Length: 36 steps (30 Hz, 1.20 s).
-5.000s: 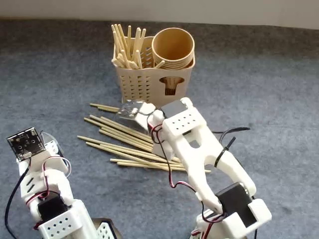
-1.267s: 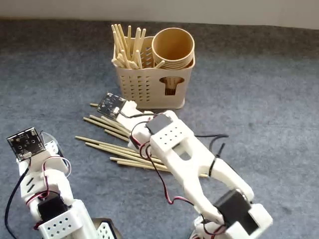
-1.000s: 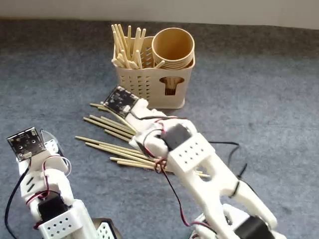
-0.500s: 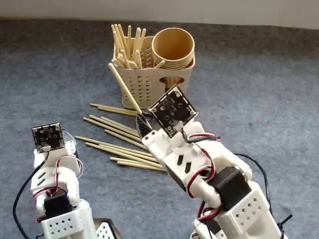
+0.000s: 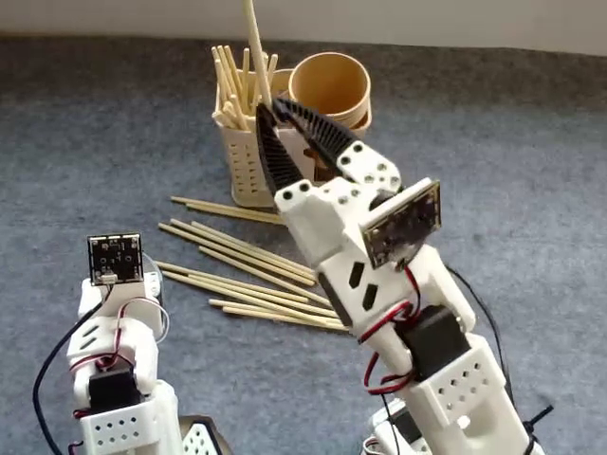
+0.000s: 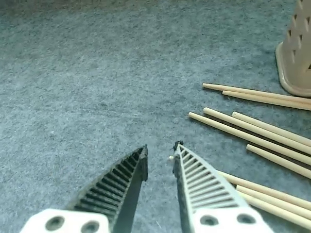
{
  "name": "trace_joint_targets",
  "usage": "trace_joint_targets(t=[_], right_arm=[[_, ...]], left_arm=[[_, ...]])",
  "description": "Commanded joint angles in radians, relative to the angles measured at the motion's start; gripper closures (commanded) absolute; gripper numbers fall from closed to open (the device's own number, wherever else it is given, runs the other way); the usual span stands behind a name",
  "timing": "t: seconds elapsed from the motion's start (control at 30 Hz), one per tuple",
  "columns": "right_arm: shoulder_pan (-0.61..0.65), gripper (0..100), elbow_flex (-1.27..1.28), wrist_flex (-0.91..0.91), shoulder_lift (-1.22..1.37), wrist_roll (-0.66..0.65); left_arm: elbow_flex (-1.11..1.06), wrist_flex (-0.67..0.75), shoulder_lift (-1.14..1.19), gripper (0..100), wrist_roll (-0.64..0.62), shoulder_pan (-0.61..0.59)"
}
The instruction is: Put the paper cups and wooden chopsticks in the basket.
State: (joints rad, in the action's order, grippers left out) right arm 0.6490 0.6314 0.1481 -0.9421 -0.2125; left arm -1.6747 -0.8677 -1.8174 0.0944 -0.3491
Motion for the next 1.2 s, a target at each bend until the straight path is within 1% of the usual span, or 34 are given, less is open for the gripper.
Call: trace_joint_targets(t=[0.0, 0.1, 0.2, 0.53, 0.7, 0.9, 0.93, 1.07, 1.17], right_arm=[[-0.051, 99.4, -0.015, -0.185, 0.131, 0.002], [-0.102, 99.4, -0.031, -0.358, 0.252, 0.002], [-0.124, 99.4, -0.065, -0.46, 0.36, 0.002], [-0.125, 99.4, -0.111, -0.582, 0.604, 0.002], [-0.127, 99.2, -0.102, -0.624, 0.638, 0.002], [-0.124, 98.7, -0.101, -0.621, 0.638, 0.003], [-0.124, 97.8, -0.094, -0.618, 0.638, 0.005], [-0.125, 88.7, -0.061, -0.567, 0.634, 0.006], [-0.125, 88.2, -0.061, -0.524, 0.616, 0.006]], left_arm=[[-0.021, -0.003, -0.001, 89, 0.005, 0.021], [-0.021, -0.003, -0.001, 89, 0.005, 0.019], [-0.021, -0.003, -0.001, 89, 0.005, 0.019], [-0.021, -0.018, -0.002, 89, 0.005, 0.018], [-0.021, -0.021, -0.002, 89, 0.005, 0.018], [-0.021, -0.021, -0.002, 89, 0.005, 0.018], [-0.021, -0.021, -0.002, 89, 0.005, 0.018], [-0.021, -0.023, -0.002, 89, 0.005, 0.018], [-0.021, -0.023, -0.002, 89, 0.005, 0.018]])
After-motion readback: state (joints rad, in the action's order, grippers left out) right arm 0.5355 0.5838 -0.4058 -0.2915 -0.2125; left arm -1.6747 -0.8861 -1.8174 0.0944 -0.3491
